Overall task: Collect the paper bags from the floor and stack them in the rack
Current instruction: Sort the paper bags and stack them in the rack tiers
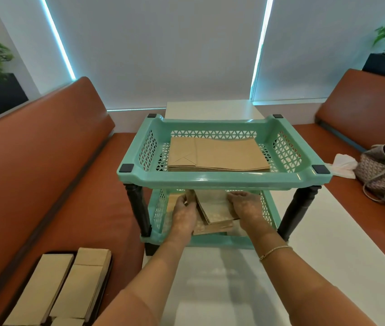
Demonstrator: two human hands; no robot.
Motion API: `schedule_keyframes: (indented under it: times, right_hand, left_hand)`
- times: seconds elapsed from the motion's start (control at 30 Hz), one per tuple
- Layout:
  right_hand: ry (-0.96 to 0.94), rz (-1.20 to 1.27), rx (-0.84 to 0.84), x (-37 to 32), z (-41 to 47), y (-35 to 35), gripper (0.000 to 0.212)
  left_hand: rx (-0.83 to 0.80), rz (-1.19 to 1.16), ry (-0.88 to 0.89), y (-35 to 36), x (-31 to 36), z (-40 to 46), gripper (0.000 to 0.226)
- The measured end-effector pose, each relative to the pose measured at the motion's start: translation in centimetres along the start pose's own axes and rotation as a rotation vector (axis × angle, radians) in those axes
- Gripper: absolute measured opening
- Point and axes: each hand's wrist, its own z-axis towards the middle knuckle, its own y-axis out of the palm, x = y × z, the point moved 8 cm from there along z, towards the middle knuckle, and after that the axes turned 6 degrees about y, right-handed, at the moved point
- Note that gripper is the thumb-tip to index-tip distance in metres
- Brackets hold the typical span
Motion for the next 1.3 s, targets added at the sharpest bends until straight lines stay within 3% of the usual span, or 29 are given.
schedule_keyframes:
  times: [0.13,0.37,0.57,0.67,0.83,0.97,1.13,1.3]
  right_hand:
    - [-0.022,0.036,0.037,0.1,-0.5,-0.3,0.016]
    - [0.022,0.112,0.013,0.5,-0.6,-0.2,0.025]
    - [0.013,0.082,-0.001,0.5,-0.6,-0.3,0.028]
    - [-0.037,-0.034,0.021,0.3,-0.6,-0.3,0.025]
    - [0.002,-0.193,-0.147,1.1,-1.5,1.8,0.016]
    - [0.014,-0.283,-0.378,1.1,-2.9,2.7,0.017]
    - [0.067,-0.137,-0.573,1.5,-3.1,2.7,0.028]
    - [0.045,-0.167,-0.692,1.6,-4.2,3.4,0.028]
  left_hand:
    - [-0.037,-0.022,0.012,0.4,-0.1,-0.3,0.051]
    - [-0.007,-0.045,0.019,0.0,-0.2,-0.2,0.012]
    - [-0.011,-0.070,0.013,0.3,0.2,-0.5,0.013]
    - [-0.034,-0.053,-0.013,0.8,0.6,-1.1,0.025]
    - [-0.078,0.053,0.038,1.7,1.2,-1.6,0.050]
    - [-0.135,-0.010,0.082,1.9,1.4,-1.6,0.046]
    - [-0.026,-0.293,-0.151,0.9,1.4,0.3,0.022]
    - [0.081,-0.192,-0.148,-0.1,2.0,1.4,0.023]
